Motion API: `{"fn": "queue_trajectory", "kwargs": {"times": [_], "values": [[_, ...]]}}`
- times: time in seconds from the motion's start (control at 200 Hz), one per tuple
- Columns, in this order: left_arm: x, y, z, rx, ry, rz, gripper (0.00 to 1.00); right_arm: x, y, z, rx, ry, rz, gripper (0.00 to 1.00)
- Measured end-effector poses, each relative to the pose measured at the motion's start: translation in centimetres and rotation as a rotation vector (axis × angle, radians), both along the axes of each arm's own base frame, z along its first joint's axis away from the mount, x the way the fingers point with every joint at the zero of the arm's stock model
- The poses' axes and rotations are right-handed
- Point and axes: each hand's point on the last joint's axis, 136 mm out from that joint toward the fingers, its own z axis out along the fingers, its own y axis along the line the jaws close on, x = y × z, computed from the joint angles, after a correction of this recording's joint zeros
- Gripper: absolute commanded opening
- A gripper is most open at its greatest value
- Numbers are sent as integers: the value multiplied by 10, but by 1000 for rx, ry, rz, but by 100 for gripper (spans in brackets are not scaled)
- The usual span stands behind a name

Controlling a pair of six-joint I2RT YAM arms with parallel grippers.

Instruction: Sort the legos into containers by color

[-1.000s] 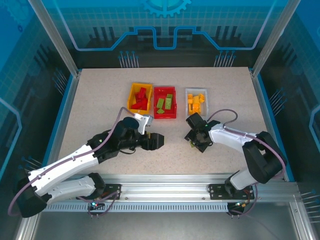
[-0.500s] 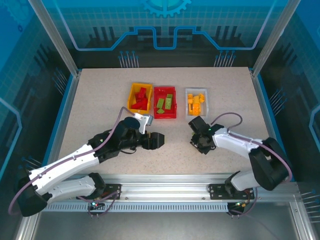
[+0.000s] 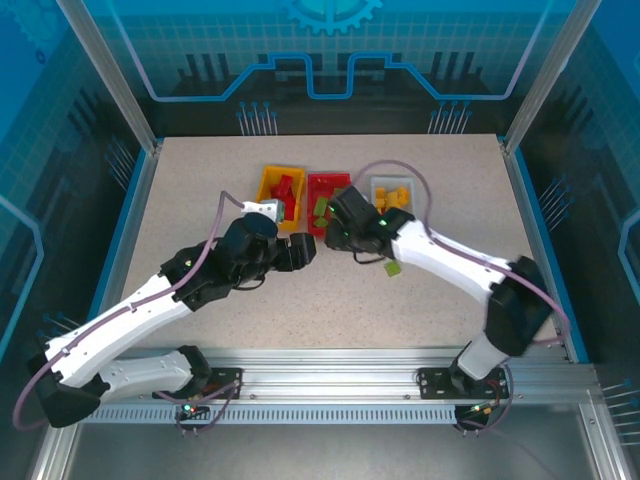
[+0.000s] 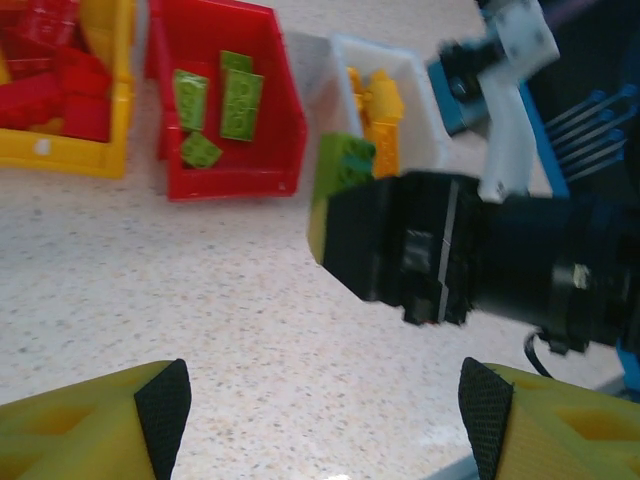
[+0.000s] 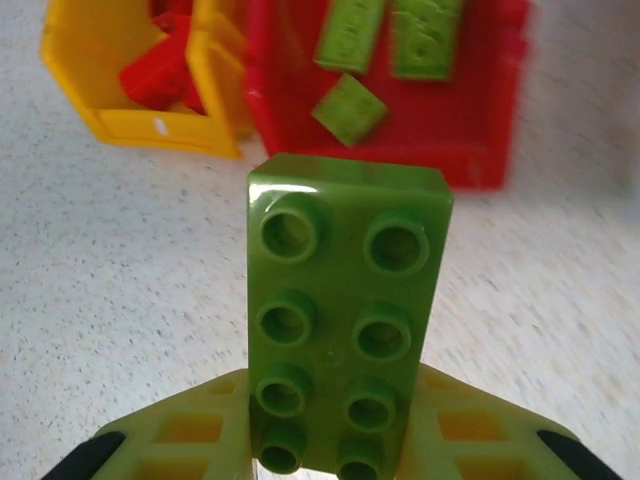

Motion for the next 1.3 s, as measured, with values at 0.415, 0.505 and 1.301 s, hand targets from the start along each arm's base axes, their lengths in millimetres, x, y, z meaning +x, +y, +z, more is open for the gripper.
{"fn": "queue_trajectory", "kwargs": {"times": [0.415,0.505,1.301], "values": [[7,4,-4,44,23,50,75,130,13,-77,-50,136,67,40],[8,4,-5,47,26,50,75,132,14,-82,-55,156,81,53],[9,-128,-104,271,132,-369,77,-34,-119,66,17,-211,-103,55]]}}
